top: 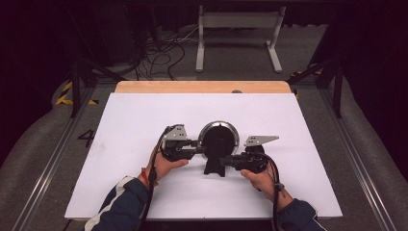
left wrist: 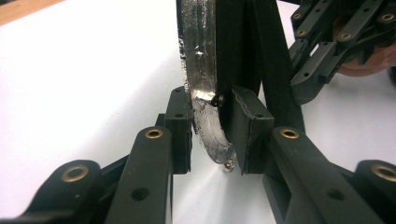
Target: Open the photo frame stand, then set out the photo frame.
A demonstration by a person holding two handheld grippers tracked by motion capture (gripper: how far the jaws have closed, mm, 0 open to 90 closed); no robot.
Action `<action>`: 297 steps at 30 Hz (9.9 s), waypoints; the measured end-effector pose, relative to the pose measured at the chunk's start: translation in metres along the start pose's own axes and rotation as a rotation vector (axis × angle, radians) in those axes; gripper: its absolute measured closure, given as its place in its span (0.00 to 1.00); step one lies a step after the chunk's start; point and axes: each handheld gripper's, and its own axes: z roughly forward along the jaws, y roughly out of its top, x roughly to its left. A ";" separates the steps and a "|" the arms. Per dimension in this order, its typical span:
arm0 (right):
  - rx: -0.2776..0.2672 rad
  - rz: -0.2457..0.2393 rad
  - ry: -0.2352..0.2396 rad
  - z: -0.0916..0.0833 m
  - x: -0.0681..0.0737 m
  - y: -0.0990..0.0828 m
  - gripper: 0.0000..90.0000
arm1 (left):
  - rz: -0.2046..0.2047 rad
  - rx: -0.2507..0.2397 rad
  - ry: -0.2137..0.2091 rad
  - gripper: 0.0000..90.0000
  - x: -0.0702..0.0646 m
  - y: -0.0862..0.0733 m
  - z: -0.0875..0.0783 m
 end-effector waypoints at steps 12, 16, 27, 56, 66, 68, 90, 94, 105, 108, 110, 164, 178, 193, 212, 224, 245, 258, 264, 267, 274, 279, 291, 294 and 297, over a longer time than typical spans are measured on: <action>0.017 -0.006 0.007 -0.004 0.003 -0.001 0.89 | 0.015 -0.008 -0.060 0.80 -0.003 -0.005 -0.002; 0.021 -0.010 0.003 -0.004 0.004 -0.001 0.89 | 0.008 0.014 -0.082 0.74 -0.004 -0.007 0.005; 0.007 -0.011 -0.007 -0.005 0.005 0.000 0.88 | 0.052 0.052 0.029 0.77 -0.014 -0.008 0.014; -0.007 0.010 -0.041 0.009 0.007 -0.001 0.88 | 0.127 0.081 0.249 0.79 -0.009 -0.009 0.012; 0.003 0.000 -0.048 0.010 0.007 -0.004 0.88 | 0.098 0.069 0.233 0.78 -0.008 -0.011 0.013; 0.002 -0.001 -0.042 0.010 0.006 -0.005 0.88 | 0.093 0.067 0.232 0.77 -0.008 -0.011 0.013; 0.009 -0.026 -0.075 0.003 0.008 -0.006 0.93 | 0.078 0.039 0.224 0.79 -0.010 -0.009 0.000; 0.009 -0.028 -0.080 0.002 0.008 -0.006 0.94 | 0.080 0.029 0.219 0.78 -0.010 -0.009 -0.005; 0.009 -0.044 -0.088 0.000 0.008 -0.006 0.95 | 0.084 0.024 0.203 0.75 -0.010 -0.008 -0.008; 0.002 -0.053 -0.108 -0.003 0.010 -0.006 0.96 | 0.090 0.020 0.202 0.75 -0.011 -0.007 -0.010; -0.011 -0.051 -0.121 -0.007 0.010 -0.006 0.98 | 0.092 0.005 0.201 0.76 -0.011 -0.006 -0.013; -0.104 -0.224 -0.364 0.050 0.096 -0.013 1.00 | 0.095 0.036 0.150 0.77 0.002 -0.011 0.012; -0.063 -0.228 -0.452 0.077 0.099 -0.015 1.00 | 0.110 0.058 0.165 0.79 -0.001 -0.010 0.011; -0.007 -0.196 -0.460 0.085 0.098 -0.017 1.00 | 0.100 0.053 0.183 0.79 -0.003 -0.014 0.011; 0.002 -0.133 -0.483 0.077 0.090 -0.024 1.00 | 0.154 0.095 0.191 0.86 -0.009 -0.016 0.009; 0.013 -0.097 -0.465 0.067 0.080 -0.028 1.00 | 0.193 0.128 0.202 0.87 -0.017 -0.014 0.008; 0.011 -0.047 -0.430 0.046 0.059 -0.028 1.00 | 0.181 0.112 0.151 0.85 -0.022 -0.014 0.008; 0.028 -0.143 -0.417 0.042 0.065 -0.025 1.00 | 0.121 0.037 0.112 0.75 -0.016 -0.016 0.008; 0.044 -0.205 -0.440 0.039 0.068 -0.021 1.00 | 0.108 0.021 0.117 0.73 -0.017 -0.016 0.010; 0.047 -0.187 -0.440 0.037 0.063 -0.020 1.00 | 0.106 0.013 0.108 0.74 -0.016 -0.016 0.010; 0.055 -0.169 -0.425 0.035 0.059 -0.020 1.00 | 0.118 0.024 0.105 0.80 -0.019 -0.015 0.009; 0.055 -0.165 -0.420 0.034 0.057 -0.020 1.00 | 0.131 0.025 0.103 0.80 -0.019 -0.015 0.007; 0.067 -0.134 -0.415 0.033 0.049 -0.022 1.00 | 0.150 0.027 0.112 0.85 -0.025 -0.014 -0.003; 0.064 -0.121 -0.414 0.031 0.046 -0.021 1.00 | 0.152 0.025 0.095 0.88 -0.026 -0.014 -0.005; 0.068 -0.121 -0.425 0.030 0.044 -0.022 1.00 | 0.137 0.016 0.081 0.85 -0.025 -0.014 -0.002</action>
